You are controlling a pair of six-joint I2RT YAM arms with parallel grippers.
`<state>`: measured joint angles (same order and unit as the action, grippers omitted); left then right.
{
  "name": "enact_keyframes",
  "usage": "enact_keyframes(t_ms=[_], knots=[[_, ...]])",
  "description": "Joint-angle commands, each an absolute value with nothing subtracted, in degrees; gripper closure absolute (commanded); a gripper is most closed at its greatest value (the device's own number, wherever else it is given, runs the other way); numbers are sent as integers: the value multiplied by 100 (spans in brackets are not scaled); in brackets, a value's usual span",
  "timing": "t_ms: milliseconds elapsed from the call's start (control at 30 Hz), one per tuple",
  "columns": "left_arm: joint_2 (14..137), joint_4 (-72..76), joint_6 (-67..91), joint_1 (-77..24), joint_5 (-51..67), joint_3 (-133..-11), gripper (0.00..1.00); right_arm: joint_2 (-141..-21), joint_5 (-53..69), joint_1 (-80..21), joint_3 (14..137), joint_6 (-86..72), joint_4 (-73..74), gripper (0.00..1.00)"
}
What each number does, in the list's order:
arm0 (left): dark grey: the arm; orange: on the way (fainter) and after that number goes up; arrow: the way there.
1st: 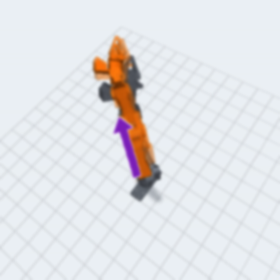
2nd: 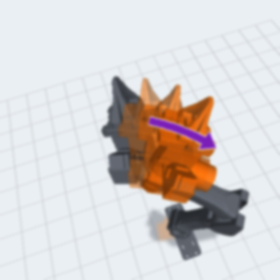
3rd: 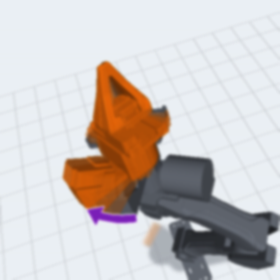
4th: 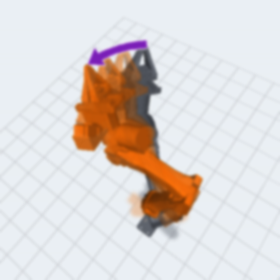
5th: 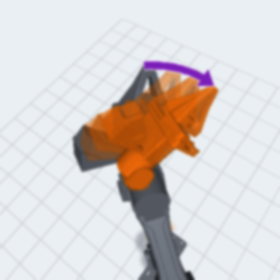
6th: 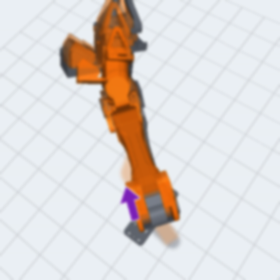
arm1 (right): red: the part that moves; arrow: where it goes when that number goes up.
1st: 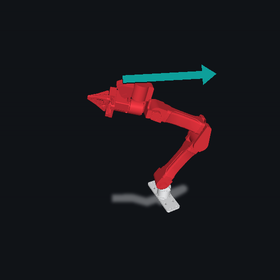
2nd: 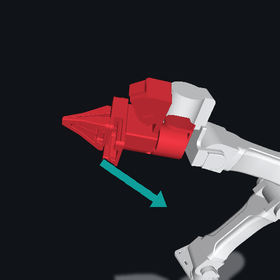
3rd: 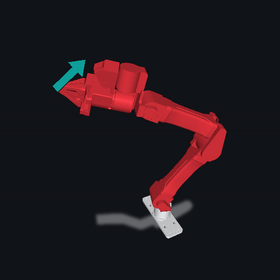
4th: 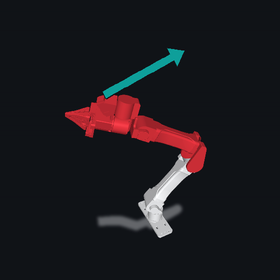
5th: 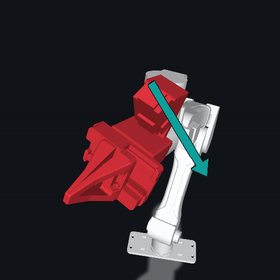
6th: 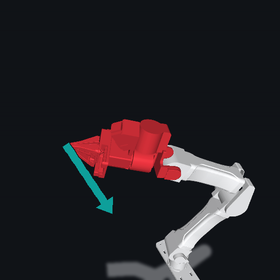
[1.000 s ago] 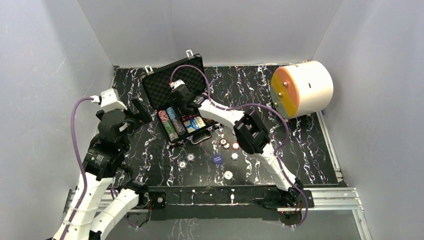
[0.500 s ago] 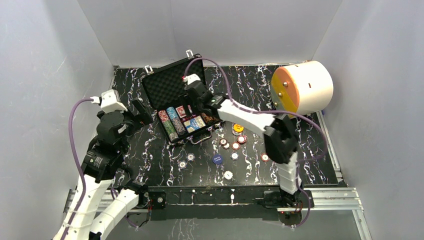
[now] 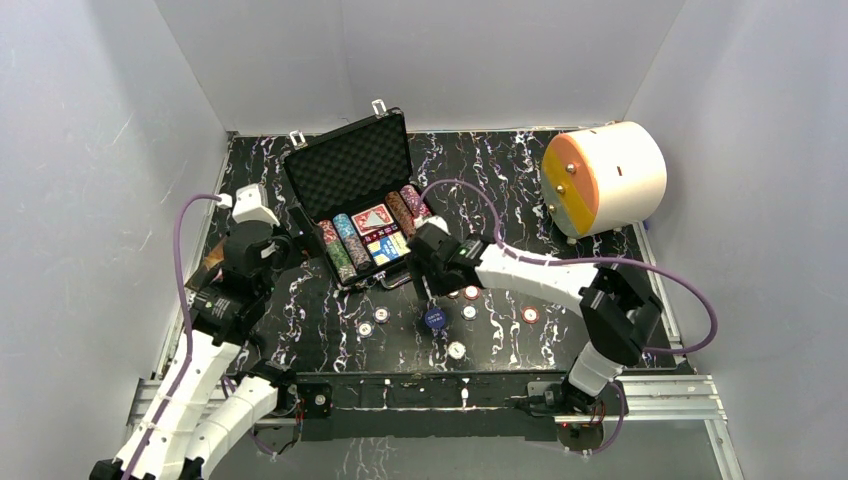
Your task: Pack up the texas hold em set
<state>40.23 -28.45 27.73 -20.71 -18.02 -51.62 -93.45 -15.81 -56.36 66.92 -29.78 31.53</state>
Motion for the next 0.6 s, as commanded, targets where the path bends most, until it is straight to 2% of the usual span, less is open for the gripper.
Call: enact_keyframes(t_ms=[0,167,567], knots=[[4043,-2496,2962,-2036,-1732,-5010,2,-9519,-1382,-6025,6686,-3527,3375,21],[3946,-2322,2913,-2031,-1775,-4844,2,-9917,-1442,-6174,6790,-3757,3669,26],[3914,-2231,2815,-2031,-1787,-4630,2,-10445,-1259,-6196,6796,-3676,3625,27]])
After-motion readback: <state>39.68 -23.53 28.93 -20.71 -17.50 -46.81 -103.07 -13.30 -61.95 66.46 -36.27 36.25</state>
